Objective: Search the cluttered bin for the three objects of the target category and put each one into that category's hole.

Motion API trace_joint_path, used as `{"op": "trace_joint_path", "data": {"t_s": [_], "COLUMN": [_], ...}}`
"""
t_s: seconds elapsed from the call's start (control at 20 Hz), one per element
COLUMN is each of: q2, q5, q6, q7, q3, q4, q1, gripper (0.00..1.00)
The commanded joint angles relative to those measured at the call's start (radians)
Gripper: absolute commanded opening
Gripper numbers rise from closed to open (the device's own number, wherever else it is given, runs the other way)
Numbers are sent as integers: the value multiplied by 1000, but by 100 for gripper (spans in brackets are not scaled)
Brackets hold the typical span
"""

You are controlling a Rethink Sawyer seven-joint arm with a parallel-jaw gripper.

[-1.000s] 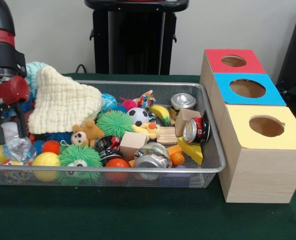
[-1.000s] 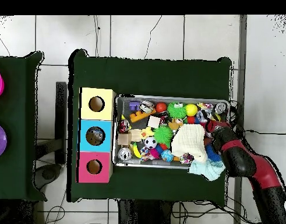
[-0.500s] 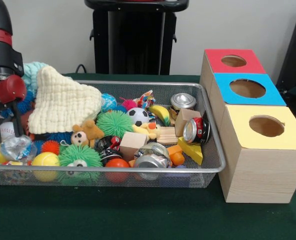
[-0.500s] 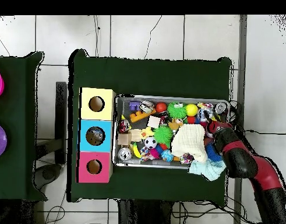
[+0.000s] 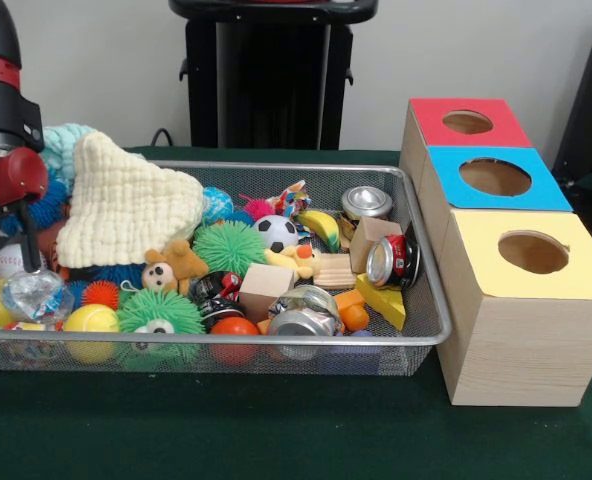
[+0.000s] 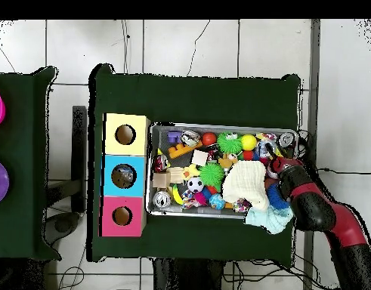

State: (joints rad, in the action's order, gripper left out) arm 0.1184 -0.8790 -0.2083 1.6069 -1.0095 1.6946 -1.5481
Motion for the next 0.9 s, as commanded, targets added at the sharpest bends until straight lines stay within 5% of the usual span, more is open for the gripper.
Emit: {"op": "trace_joint_path", "data": {"t_s": [0.05, 0.4, 0.75, 0.9], "q2": [-52, -178, -93, -82], "q5": [-41, -43, 67, 88], "q6": [-80, -107, -23, 4], "q7": [-196, -302, 65, 102], "q3": [-5, -38, 52, 66], "q4": [-75, -166, -123, -115], "q1": [21, 15, 85, 100], "gripper": [100, 100, 100, 100]}}
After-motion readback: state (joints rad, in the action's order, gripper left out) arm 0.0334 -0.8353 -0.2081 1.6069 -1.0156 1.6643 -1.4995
